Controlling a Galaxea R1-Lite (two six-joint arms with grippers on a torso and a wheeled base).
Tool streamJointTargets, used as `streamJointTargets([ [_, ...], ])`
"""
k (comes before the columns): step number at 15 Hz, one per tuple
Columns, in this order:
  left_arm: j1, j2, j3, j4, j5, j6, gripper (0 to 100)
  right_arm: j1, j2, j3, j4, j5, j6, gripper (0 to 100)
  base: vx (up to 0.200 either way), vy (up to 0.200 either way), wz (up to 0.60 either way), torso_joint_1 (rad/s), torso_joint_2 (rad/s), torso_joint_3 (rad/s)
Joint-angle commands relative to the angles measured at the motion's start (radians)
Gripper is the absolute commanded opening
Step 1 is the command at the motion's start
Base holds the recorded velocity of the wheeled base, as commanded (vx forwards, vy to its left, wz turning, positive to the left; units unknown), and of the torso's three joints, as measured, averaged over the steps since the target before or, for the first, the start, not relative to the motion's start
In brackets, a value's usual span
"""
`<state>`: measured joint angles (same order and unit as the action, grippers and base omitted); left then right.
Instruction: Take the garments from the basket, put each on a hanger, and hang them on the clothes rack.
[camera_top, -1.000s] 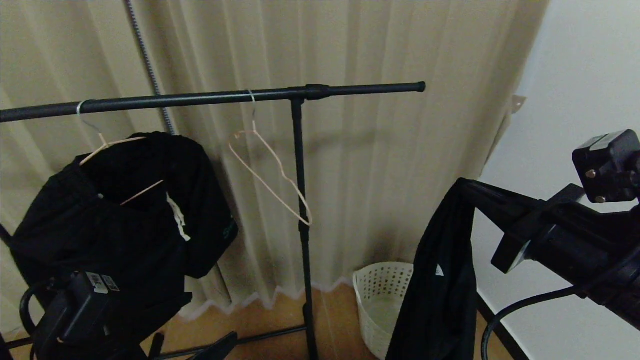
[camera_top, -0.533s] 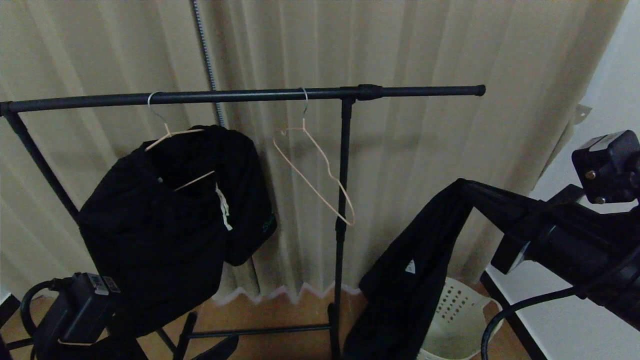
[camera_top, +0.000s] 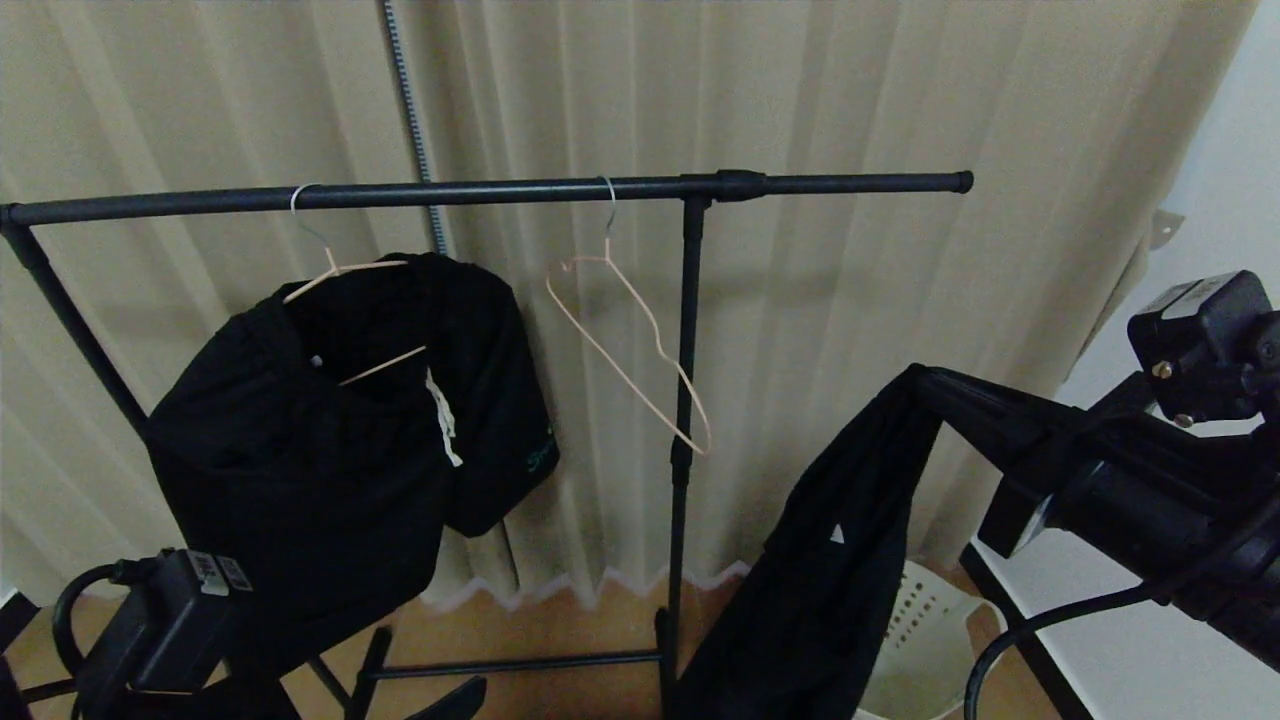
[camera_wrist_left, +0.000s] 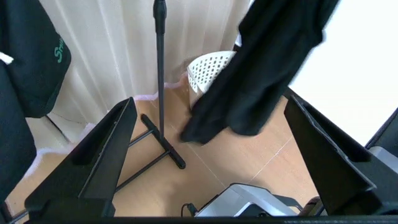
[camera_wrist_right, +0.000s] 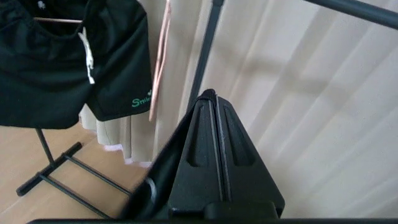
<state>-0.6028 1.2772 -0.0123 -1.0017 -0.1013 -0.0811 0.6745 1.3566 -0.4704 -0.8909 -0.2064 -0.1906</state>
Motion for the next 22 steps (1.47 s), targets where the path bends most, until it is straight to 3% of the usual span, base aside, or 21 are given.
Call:
streamJointTargets([
  [1,-0.002,0.096,-0.089,-0.002,0.006,-0.045,100,0.040,0.019,-0.007,-0.003,-0.044,-0.001,0,0.000,0.000,0.00,0.000,0.00,0.000],
  [5,-0.005,0.198,-0.190,0.002,0.017,-0.077,100,0.073,0.035,-0.024,-0.007,-0.079,0.003,0,0.000,0.000,0.00,0.000,0.00,0.000],
  [7,-0.023,0.202,-0.230,0.061,0.018,-0.083,100,0.103,0.039,-0.031,-0.003,-0.094,0.003,0,0.000,0.000,0.00,0.000,0.00,0.000],
  [10,-0.097,0.195,-0.405,0.330,0.094,-0.215,100,0.165,0.099,-0.088,0.001,-0.238,0.002,0,0.000,0.000,0.00,0.000,0.00,0.000],
  [13,-0.138,0.160,-0.534,0.542,0.126,-0.261,100,0.172,0.134,-0.119,0.003,-0.255,0.002,0,0.000,0.000,0.00,0.000,0.00,0.000],
  [14,-0.166,0.139,-0.595,0.652,0.126,-0.296,100,0.186,0.161,-0.143,0.001,-0.286,0.002,0,0.000,0.000,0.00,0.000,0.00,0.000],
  [15,-0.175,0.140,-0.630,0.701,0.127,-0.321,100,0.198,0.176,-0.166,0.001,-0.306,0.003,0,0.000,0.000,0.00,0.000,0.00,0.000],
  [20,-0.227,0.217,-0.663,0.715,0.132,-0.344,100,0.251,0.243,-0.234,0.001,-0.344,0.002,0,0.000,0.000,0.00,0.000,0.00,0.000],
  [22,-0.244,0.314,-0.713,0.713,0.132,-0.362,100,0.287,0.259,-0.255,0.006,-0.347,0.000,0,0.000,0.000,0.00,0.000,0.00,0.000],
])
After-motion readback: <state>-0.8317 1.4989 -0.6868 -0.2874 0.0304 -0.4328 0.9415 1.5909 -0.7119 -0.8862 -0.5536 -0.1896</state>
